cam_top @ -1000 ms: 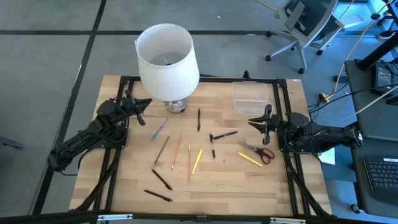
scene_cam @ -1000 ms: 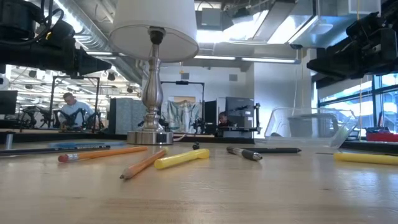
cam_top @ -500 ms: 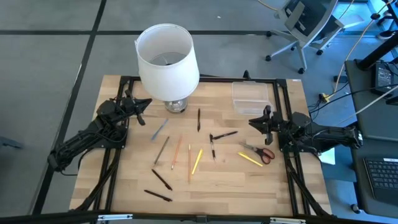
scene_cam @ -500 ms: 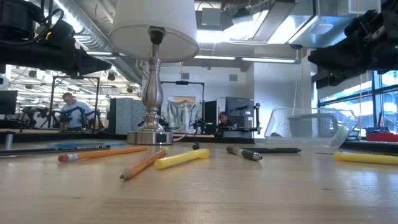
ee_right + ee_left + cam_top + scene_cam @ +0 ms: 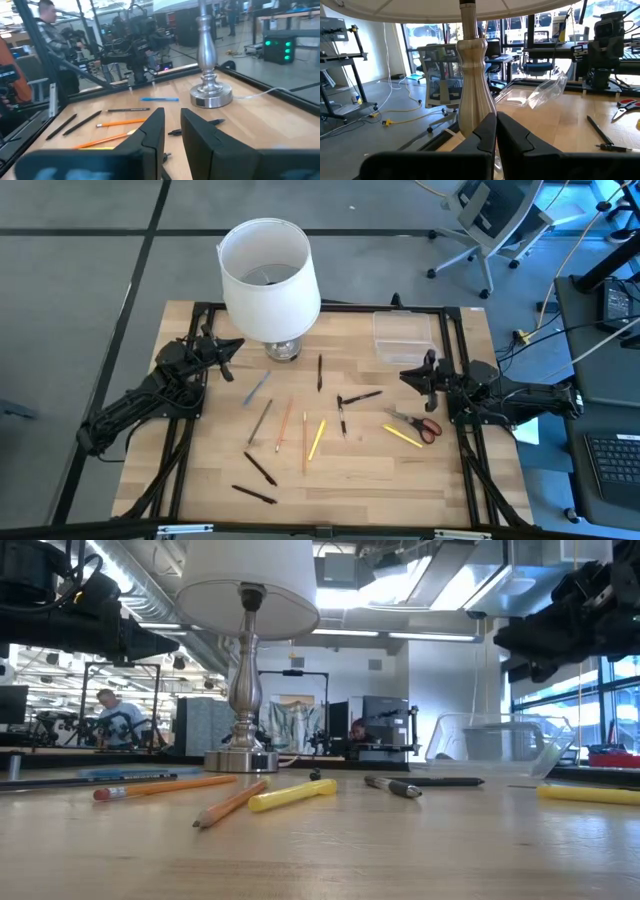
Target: Pick & place school supplies into a supply box
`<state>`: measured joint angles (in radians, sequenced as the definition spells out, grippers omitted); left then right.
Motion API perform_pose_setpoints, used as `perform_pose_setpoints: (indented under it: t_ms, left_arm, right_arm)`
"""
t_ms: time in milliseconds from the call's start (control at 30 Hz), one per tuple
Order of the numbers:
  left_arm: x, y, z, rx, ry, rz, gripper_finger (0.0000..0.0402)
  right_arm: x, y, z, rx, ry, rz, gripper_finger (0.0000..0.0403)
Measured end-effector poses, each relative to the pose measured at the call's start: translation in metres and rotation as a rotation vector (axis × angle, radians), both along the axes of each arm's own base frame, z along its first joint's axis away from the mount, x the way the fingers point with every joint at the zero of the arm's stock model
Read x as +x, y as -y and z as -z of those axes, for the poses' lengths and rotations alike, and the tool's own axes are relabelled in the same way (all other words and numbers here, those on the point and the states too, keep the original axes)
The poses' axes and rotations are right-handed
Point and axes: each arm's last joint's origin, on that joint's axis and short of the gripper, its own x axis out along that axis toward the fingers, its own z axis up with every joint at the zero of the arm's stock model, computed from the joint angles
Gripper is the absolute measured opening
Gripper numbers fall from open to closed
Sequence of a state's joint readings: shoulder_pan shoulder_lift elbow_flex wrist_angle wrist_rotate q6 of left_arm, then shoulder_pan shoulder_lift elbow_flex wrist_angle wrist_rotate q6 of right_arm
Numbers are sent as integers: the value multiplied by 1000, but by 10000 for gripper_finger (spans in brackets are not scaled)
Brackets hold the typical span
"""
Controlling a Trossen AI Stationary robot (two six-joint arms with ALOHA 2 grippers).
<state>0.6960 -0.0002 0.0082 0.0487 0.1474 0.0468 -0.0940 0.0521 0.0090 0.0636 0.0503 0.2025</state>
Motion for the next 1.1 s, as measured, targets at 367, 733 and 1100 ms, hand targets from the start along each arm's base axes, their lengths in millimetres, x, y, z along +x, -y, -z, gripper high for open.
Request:
perform_pose_setpoints:
  t_ms: [367, 733, 1100]
  left_arm:
    - [0, 0, 0, -6, 4, 0, 8]
    - [0, 0, 0, -68, 42, 5, 8]
    - [2, 4, -1, -212, 114, 171, 8]
  right_arm:
    - [0, 3, 0, -39, -8, 89, 107]
    - [-1, 3, 0, -23, -5, 109, 242]
    - [-2, 4, -63, -73, -109, 141, 248]
